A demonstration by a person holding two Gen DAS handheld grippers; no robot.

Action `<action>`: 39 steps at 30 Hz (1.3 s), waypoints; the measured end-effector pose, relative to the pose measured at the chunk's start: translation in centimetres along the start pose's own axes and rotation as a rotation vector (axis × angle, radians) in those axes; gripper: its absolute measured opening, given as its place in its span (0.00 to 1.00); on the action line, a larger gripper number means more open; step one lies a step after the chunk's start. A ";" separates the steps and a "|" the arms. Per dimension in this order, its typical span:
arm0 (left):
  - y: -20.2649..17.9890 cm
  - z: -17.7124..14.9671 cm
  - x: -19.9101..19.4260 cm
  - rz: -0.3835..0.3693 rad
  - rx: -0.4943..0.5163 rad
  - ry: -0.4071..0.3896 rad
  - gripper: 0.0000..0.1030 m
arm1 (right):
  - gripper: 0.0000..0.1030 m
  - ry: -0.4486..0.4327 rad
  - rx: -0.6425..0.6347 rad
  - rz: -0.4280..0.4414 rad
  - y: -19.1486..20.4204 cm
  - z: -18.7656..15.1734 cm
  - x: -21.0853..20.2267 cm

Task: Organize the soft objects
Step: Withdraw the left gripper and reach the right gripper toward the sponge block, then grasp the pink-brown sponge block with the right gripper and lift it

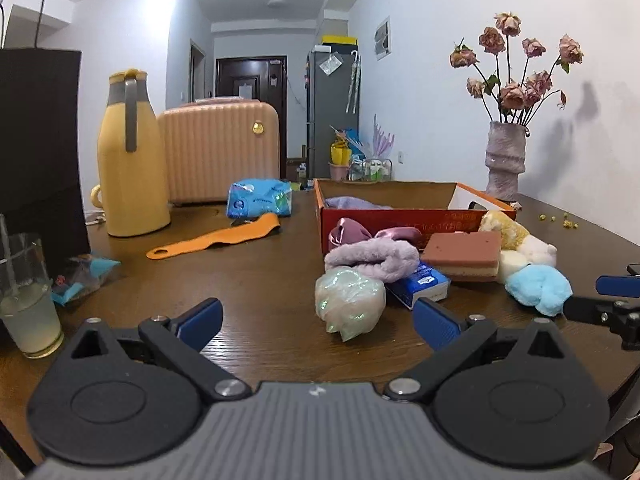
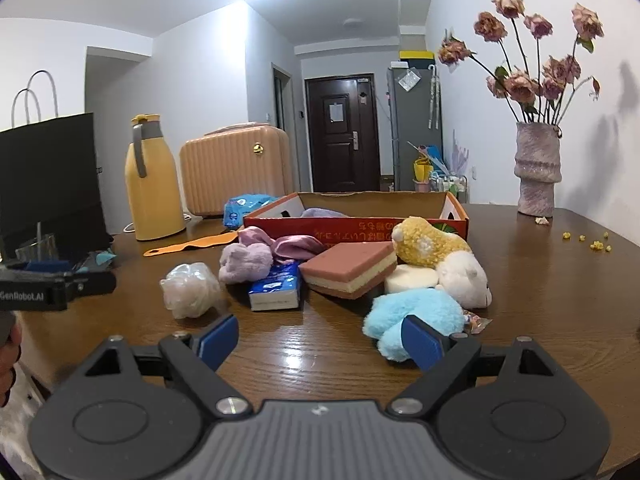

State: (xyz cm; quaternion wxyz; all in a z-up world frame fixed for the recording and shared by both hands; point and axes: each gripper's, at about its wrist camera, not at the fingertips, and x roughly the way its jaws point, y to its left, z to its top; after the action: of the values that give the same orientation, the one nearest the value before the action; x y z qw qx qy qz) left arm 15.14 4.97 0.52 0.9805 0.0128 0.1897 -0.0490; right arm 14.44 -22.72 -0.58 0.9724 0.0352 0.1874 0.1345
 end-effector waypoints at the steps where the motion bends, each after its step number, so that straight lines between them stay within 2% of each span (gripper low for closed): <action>1: -0.1 0.1 0.5 -0.007 0.000 0.013 1.00 | 0.86 0.003 0.009 -0.002 -0.2 0.0 0.4; 6: -1.9 1.1 3.3 -0.049 0.025 0.023 1.00 | 0.84 0.016 0.113 0.001 -2.4 1.5 3.9; 10: -3.4 2.3 6.1 -0.047 0.030 0.038 1.00 | 0.83 0.032 0.157 -0.025 -3.8 3.5 8.2; 11: -3.5 2.5 6.6 -0.051 0.024 0.038 1.00 | 0.82 0.041 0.171 -0.033 -4.2 3.9 9.4; 14: -3.9 3.2 7.9 -0.065 0.012 0.038 1.00 | 0.66 0.109 0.239 -0.077 -5.0 5.0 12.9; 16: -3.9 3.3 8.5 -0.069 0.003 0.039 1.00 | 0.64 0.140 0.266 -0.106 -4.9 4.9 14.0; 21: -3.3 3.1 9.5 -0.079 -0.036 0.057 1.00 | 0.62 0.105 0.380 -0.117 -4.9 3.9 13.9; 24: -3.3 2.7 10.0 -0.085 -0.031 0.067 1.00 | 0.62 0.118 0.372 -0.083 -4.7 4.3 14.3; 26: -3.3 2.5 10.2 -0.087 -0.039 0.074 1.00 | 0.56 0.117 0.339 -0.097 -4.2 4.6 14.8; 27: -3.3 2.5 10.2 -0.088 -0.045 0.077 1.00 | 0.48 0.123 0.313 -0.112 -3.8 4.6 15.1; 28: -3.3 2.4 10.1 -0.089 -0.051 0.077 1.00 | 0.34 0.127 0.307 -0.114 -3.7 4.6 15.4; 31: -3.1 2.3 9.2 -0.087 -0.059 0.068 1.00 | 0.22 0.145 0.292 -0.119 -3.2 4.3 16.2; 35: -2.9 2.5 7.6 -0.076 -0.057 0.050 1.00 | 0.17 0.116 0.267 -0.123 -2.7 4.2 15.1; 39: -3.0 2.3 5.5 -0.070 -0.068 0.036 1.00 | 0.16 0.039 0.255 -0.104 -3.0 4.5 11.4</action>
State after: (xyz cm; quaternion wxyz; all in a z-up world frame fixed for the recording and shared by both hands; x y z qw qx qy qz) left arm 20.76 1.36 0.62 0.9745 -0.0261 0.2092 -0.0767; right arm 27.00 -22.53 -0.83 0.9619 0.1462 0.2234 0.0594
